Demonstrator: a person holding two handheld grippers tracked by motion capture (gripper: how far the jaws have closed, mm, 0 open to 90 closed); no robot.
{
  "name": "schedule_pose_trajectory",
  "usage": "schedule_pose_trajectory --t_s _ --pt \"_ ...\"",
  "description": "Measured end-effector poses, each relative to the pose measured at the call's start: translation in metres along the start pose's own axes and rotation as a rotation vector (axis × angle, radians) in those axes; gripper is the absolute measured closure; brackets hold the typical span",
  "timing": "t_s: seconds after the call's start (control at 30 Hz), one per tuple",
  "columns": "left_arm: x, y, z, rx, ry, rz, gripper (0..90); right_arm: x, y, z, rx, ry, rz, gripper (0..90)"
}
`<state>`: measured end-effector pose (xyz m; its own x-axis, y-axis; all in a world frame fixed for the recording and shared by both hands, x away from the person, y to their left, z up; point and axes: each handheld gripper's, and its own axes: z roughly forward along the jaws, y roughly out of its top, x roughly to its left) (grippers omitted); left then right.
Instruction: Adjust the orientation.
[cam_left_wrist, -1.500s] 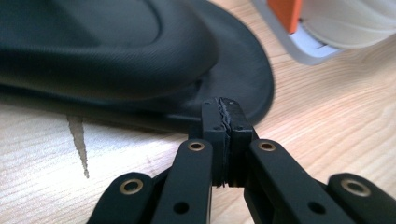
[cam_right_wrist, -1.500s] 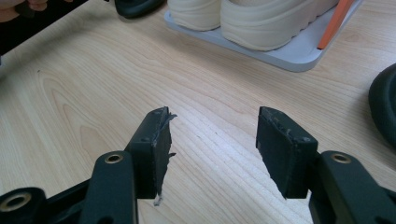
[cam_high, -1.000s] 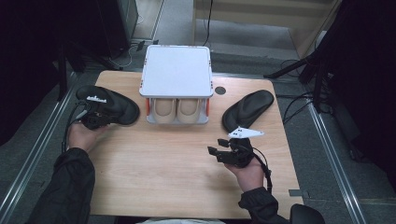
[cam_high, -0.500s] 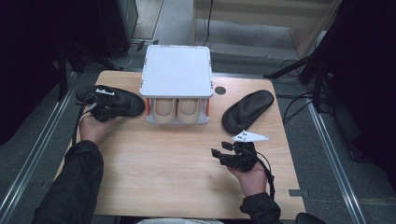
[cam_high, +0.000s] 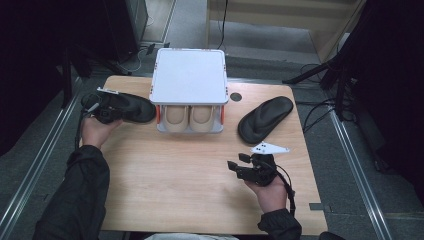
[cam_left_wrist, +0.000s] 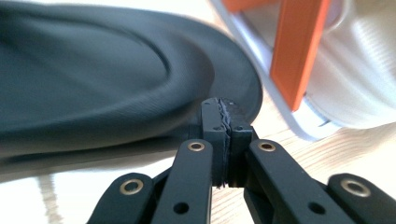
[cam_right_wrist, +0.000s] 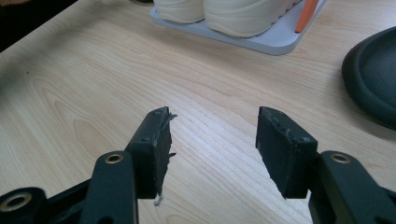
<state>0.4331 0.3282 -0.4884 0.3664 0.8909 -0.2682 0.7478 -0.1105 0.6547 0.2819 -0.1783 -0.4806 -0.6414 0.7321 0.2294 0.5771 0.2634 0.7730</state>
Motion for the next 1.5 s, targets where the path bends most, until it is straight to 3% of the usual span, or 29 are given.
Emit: schedule_pose_trajectory --t_s 0.1,0.13,0.17,0.2,0.3,0.37,0.47,0.53,0.77,0.87,0.93,1.13,1.3,1.5 --pt "0.007 0.004 -0.012 -0.049 0.001 -0.022 90.0 0.0 0.0 0.0 0.002 0.001 0.001 45.9" --pt "0.011 0.005 -0.013 -0.04 -0.004 -0.032 90.0 0.0 0.0 0.0 0.001 0.001 0.002 45.8" --pt "0.013 0.007 -0.014 -0.005 0.025 -0.023 90.0 0.0 0.0 0.0 0.001 0.001 0.003 45.8" --pt "0.015 0.008 -0.015 -0.002 0.028 -0.018 90.0 0.0 0.0 0.0 0.002 0.003 0.002 45.8" --pt "0.021 0.012 -0.019 -0.024 0.034 -0.031 90.0 0.0 -0.001 0.001 0.007 0.004 0.001 45.8" --pt "0.025 0.016 -0.02 0.006 0.058 -0.025 90.0 0.0 -0.001 0.002 0.01 0.007 0.005 45.8" --pt "0.032 0.02 -0.023 -0.021 0.063 -0.033 90.0 0.0 -0.001 0.003 0.015 0.005 0.005 45.8" --pt "0.04 0.024 -0.022 0.003 0.072 -0.034 90.0 0.001 -0.001 0.004 0.022 0.005 0.003 45.8" --pt "0.068 0.023 -0.021 -0.009 0.095 -0.08 90.0 0.002 -0.003 0.006 0.03 0.003 0.002 45.8" --pt "0.076 0.019 -0.017 -0.003 0.114 -0.096 90.0 0.0 -0.004 0.008 0.031 0.026 0.028 45.8" --pt "0.078 0.017 -0.011 0.023 0.117 -0.091 90.0 0.0 -0.004 0.01 0.028 0.047 0.048 45.7" --pt "0.074 0.017 -0.006 0.04 0.127 -0.064 90.0 0.0 -0.004 0.009 0.028 0.04 0.043 45.8" --pt "0.073 0.012 -0.008 0.029 0.113 -0.083 90.0 -0.001 -0.004 0.008 0.015 0.068 0.066 45.9" --pt "0.071 0.007 -0.01 0.032 0.099 -0.093 90.0 0.0 -0.003 0.008 0.015 0.07 0.061 45.9"
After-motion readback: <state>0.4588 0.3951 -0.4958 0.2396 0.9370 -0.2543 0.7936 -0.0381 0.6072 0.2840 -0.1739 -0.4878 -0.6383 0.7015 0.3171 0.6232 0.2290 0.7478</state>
